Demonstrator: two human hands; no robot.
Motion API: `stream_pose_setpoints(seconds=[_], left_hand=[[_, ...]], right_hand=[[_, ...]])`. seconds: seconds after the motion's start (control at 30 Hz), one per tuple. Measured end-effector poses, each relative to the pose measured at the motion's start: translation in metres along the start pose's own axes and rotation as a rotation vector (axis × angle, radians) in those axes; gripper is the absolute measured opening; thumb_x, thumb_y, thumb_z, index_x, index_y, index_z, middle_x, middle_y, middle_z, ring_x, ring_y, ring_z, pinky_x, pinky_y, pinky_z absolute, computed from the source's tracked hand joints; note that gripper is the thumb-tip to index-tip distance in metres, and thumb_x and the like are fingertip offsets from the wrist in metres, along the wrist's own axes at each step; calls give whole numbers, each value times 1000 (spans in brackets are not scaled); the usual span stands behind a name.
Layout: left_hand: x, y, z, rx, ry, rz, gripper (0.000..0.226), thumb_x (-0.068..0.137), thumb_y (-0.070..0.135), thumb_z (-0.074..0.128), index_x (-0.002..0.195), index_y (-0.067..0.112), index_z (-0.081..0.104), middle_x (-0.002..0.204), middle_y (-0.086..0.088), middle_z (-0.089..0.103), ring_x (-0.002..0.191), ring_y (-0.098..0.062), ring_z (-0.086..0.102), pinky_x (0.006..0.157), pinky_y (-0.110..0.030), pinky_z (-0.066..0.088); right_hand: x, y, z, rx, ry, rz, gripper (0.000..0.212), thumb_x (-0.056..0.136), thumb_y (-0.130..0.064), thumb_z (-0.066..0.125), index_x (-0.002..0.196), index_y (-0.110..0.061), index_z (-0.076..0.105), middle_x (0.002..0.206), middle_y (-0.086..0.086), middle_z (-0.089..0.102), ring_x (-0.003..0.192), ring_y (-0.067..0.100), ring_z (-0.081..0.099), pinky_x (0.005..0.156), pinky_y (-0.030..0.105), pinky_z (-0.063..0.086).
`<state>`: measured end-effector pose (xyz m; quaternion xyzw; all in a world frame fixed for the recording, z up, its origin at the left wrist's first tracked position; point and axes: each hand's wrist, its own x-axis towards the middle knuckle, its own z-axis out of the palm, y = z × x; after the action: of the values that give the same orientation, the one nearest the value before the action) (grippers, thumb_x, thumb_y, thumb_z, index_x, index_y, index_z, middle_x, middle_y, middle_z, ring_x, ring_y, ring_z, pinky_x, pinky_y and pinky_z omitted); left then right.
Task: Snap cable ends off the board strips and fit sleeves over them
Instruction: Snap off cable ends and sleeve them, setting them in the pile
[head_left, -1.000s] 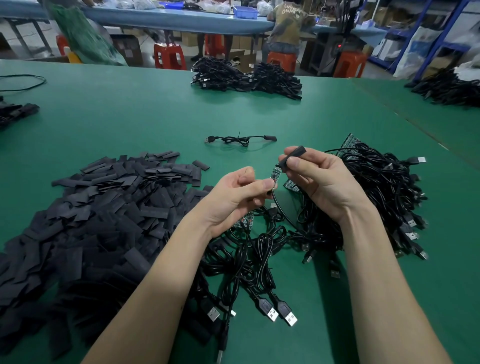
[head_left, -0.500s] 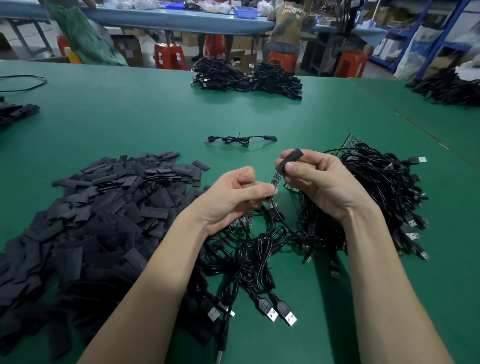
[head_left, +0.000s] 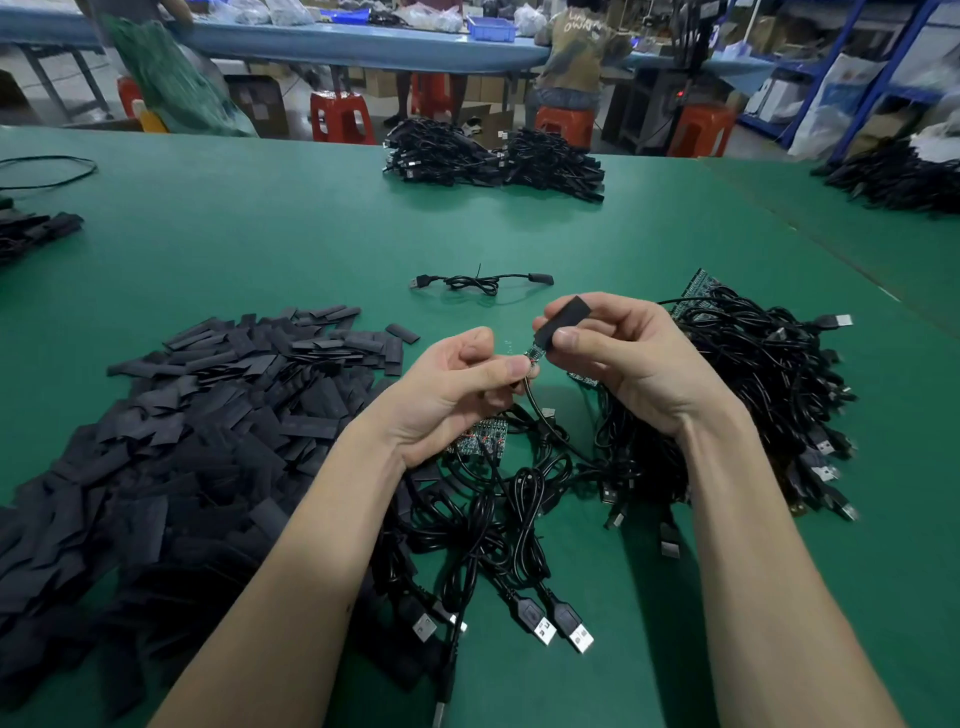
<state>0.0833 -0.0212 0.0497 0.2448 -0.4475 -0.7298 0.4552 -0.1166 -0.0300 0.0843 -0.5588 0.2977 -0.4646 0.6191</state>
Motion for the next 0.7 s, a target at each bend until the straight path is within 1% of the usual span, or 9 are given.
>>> stream_pose_setpoints(seconds=[0.13, 0.23, 0.3, 0.37, 0.4, 0.43, 0.5, 0.6, 0.7], left_hand=[[2, 1, -1, -19, 16, 13, 42, 88, 3, 63, 76, 23, 28, 74, 2, 67, 78, -13, 53, 56, -15, 41], [6, 3, 5, -22, 112, 60, 37, 87, 11, 72, 82, 21, 37, 81, 0, 64, 78, -14, 55, 61, -18, 47], [10, 2, 11, 93, 213, 106, 42, 79, 16, 82, 89, 19, 41, 85, 1, 64, 79, -17, 62, 69, -24, 54], [13, 0, 16, 226, 275, 153, 47, 78, 8, 83, 97, 17, 40, 88, 0, 66, 79, -22, 68, 81, -34, 59], [14, -1, 18, 267, 286, 180, 46, 82, 2, 79, 99, 16, 39, 90, -2, 66, 79, -26, 70, 82, -38, 59], [15, 0, 20, 287, 293, 211, 42, 85, -4, 74, 99, 15, 38, 92, -5, 64, 78, -27, 71, 80, -37, 59], [14, 5, 22, 329, 324, 277, 34, 91, -5, 66, 99, 14, 39, 95, -8, 62, 72, -24, 72, 73, -31, 58], [13, 14, 20, 492, 380, 374, 26, 91, 3, 69, 101, 14, 48, 101, -7, 65, 69, -19, 72, 71, -28, 57], [10, 20, 19, 619, 399, 454, 19, 91, 7, 70, 105, 17, 61, 103, -2, 70, 66, -16, 70, 69, -23, 55]], right_hand=[[3, 3, 4, -3, -54, 44, 20, 72, -8, 77, 90, -17, 81, 94, 7, 78, 85, 14, 74, 78, 23, 58], [11, 3, 8, 16, 97, 8, 18, 73, -6, 76, 89, -13, 79, 90, 8, 78, 80, 14, 73, 76, 22, 58], [17, 3, 11, -3, 227, -41, 17, 75, -3, 78, 91, -9, 77, 87, 10, 77, 79, 15, 72, 77, 23, 58], [21, 1, 14, -29, 327, -83, 13, 79, 2, 78, 89, -7, 77, 85, 11, 77, 79, 18, 71, 77, 23, 58], [21, 0, 14, -26, 360, -97, 12, 81, 3, 77, 88, -6, 76, 84, 12, 76, 79, 19, 70, 77, 24, 58], [21, -3, 13, -8, 383, -105, 11, 82, 4, 76, 89, -5, 76, 83, 11, 76, 79, 18, 70, 77, 23, 58], [20, -7, 10, 51, 404, -106, 9, 84, 3, 74, 91, -3, 75, 81, 9, 75, 77, 16, 70, 78, 22, 57], [17, -13, 6, 145, 412, -79, 7, 85, 1, 72, 91, -3, 74, 83, 7, 74, 78, 13, 71, 78, 20, 56], [15, -15, 5, 217, 358, -32, 12, 78, -5, 75, 90, -5, 74, 87, 7, 74, 83, 13, 71, 78, 19, 56]])
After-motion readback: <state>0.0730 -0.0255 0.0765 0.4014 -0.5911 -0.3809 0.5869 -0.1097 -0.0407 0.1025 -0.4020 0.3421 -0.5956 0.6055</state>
